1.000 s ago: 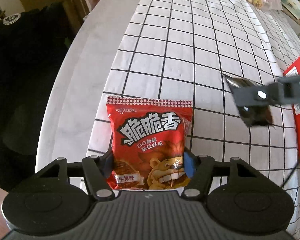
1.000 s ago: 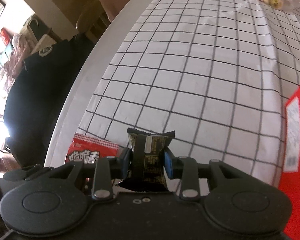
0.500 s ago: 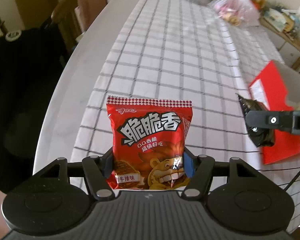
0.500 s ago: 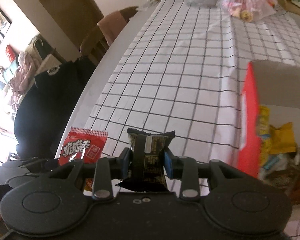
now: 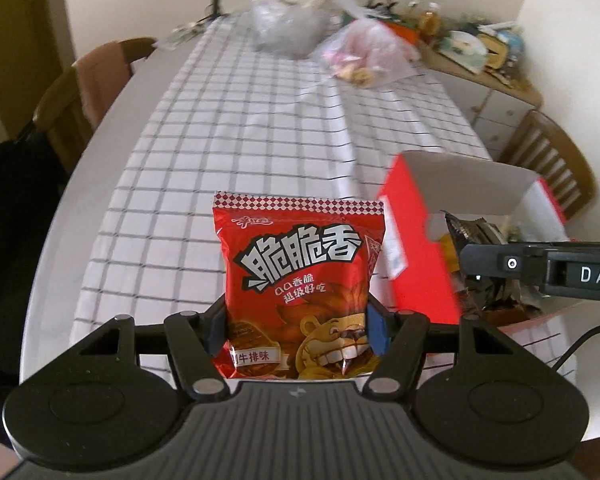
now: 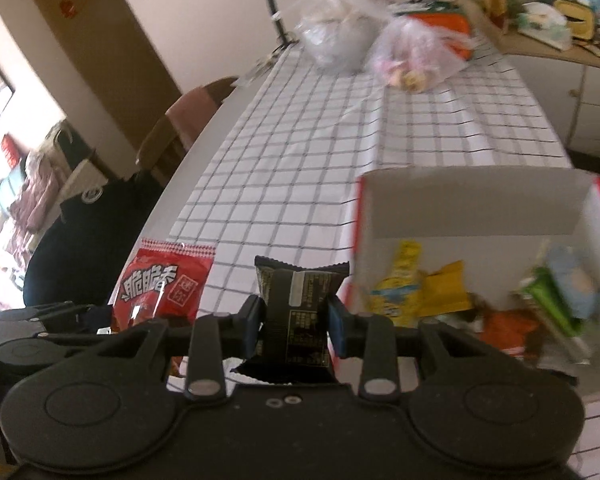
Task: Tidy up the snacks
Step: 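Carry the red chip bag and chocolate bar over the red box with both tools, then open both tools to drop the chip bag and chocolate bar into the box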
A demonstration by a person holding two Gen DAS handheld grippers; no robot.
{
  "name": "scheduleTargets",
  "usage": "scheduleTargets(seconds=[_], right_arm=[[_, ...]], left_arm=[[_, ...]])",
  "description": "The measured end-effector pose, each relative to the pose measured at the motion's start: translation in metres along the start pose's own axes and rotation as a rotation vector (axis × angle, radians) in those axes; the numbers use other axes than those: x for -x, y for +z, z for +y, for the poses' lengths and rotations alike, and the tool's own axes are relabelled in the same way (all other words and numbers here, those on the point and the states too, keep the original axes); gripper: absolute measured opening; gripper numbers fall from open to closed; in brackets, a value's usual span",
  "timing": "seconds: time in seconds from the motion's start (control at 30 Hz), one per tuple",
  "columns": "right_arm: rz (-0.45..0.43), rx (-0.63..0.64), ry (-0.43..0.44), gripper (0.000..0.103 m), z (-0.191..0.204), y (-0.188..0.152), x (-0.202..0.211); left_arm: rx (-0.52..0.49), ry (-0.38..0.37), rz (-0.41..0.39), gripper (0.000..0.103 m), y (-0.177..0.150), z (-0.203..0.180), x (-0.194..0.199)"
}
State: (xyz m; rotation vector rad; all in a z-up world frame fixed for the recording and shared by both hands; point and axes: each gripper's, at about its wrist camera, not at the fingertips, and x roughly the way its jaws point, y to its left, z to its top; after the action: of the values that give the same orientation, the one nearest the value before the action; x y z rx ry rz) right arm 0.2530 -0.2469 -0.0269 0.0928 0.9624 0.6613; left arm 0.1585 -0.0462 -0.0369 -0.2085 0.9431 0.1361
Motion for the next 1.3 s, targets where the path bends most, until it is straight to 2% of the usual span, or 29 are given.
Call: scheduleTargets(seconds=[0.4,0.67,0.93,1.13,1.3], right_arm=[[-0.075,-0.080,-0.094,0.034,-0.082,-0.010,0.047],[-0.091,-0.110,-0.166,0.034,-0.127,-0.012,0.061],[-0.078,-0.118,-0.209,0.034,-0.157,0.001,0.046],[-0.041,-0.085,-0.221,0.033,-0.164,0.016,0.015],[-0.001,-0.083,-0.203,0.034,-0.169,0.016,-0.002]], left_arm=[[-0.117,-0.048,-0.039,0.065,0.018,-0.092,-0.005],[-0.175,-0.071,-0.017,0.065,0.033,-0.140,-0.028],[-0.202,-0.059,0.042,0.065,0.046,-0.171,-0.066],[-0.211,-0.017,0.110,0.065,0.058,-0.181,-0.104],[-0.242,-0.006,0.163,0.065,0.060,-0.189,-0.127]])
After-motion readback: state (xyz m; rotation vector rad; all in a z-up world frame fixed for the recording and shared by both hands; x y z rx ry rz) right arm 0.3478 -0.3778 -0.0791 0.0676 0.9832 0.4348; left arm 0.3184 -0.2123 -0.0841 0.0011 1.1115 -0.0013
